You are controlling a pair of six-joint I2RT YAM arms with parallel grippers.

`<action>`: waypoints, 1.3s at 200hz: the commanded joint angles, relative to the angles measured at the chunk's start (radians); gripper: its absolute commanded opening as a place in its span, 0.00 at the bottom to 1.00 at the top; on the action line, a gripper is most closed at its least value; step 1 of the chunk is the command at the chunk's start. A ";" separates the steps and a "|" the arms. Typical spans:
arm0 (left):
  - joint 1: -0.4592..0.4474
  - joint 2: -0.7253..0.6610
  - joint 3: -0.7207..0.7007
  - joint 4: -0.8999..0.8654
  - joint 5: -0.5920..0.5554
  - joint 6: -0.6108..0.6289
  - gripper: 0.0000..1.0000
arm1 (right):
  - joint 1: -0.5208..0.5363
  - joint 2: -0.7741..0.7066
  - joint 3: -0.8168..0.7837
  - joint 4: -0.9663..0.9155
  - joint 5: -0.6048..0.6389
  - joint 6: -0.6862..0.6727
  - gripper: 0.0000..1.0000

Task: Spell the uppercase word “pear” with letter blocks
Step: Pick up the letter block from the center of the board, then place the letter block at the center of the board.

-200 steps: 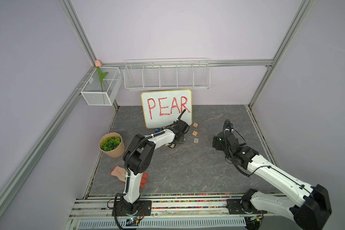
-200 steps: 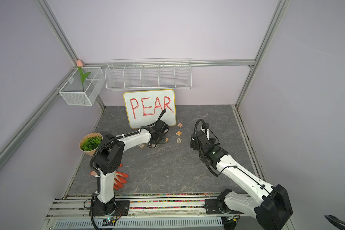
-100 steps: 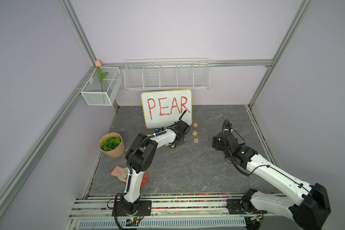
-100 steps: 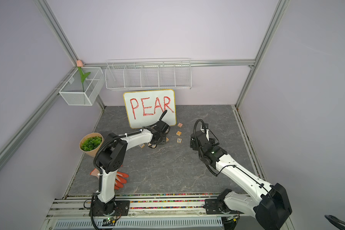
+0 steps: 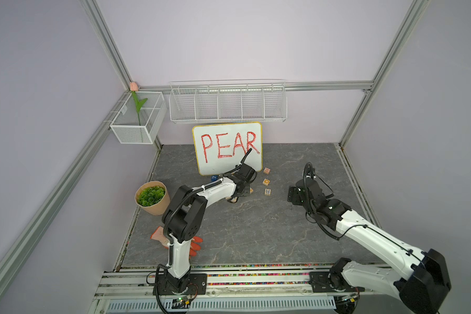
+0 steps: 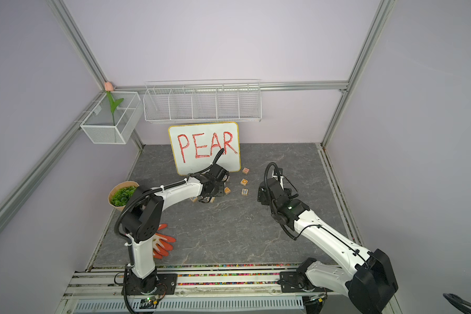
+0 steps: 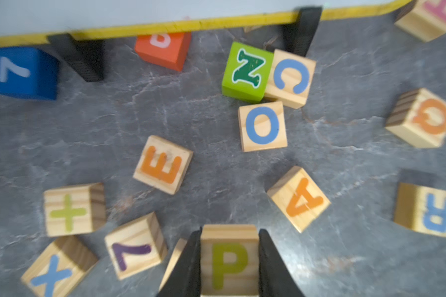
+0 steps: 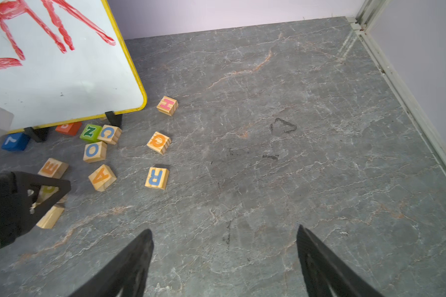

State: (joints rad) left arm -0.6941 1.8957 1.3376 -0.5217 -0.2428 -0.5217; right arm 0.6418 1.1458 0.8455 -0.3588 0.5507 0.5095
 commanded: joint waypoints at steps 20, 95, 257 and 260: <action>-0.001 -0.192 -0.138 -0.023 -0.010 -0.030 0.24 | -0.004 0.017 0.002 0.136 -0.164 -0.073 0.89; -0.025 -0.394 -0.460 -0.004 0.003 -0.179 0.24 | 0.013 0.069 0.027 0.146 -0.248 -0.086 0.89; -0.068 -0.303 -0.553 0.069 0.030 -0.208 0.25 | 0.018 0.063 0.027 0.133 -0.229 -0.071 0.89; -0.068 -0.303 -0.553 0.069 0.028 -0.208 0.25 | 0.019 0.064 0.027 0.135 -0.229 -0.071 0.89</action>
State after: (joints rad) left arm -0.7567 1.5646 0.7910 -0.4496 -0.2092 -0.7078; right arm 0.6518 1.2110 0.8528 -0.2344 0.3130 0.4408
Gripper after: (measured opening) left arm 0.303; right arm 0.889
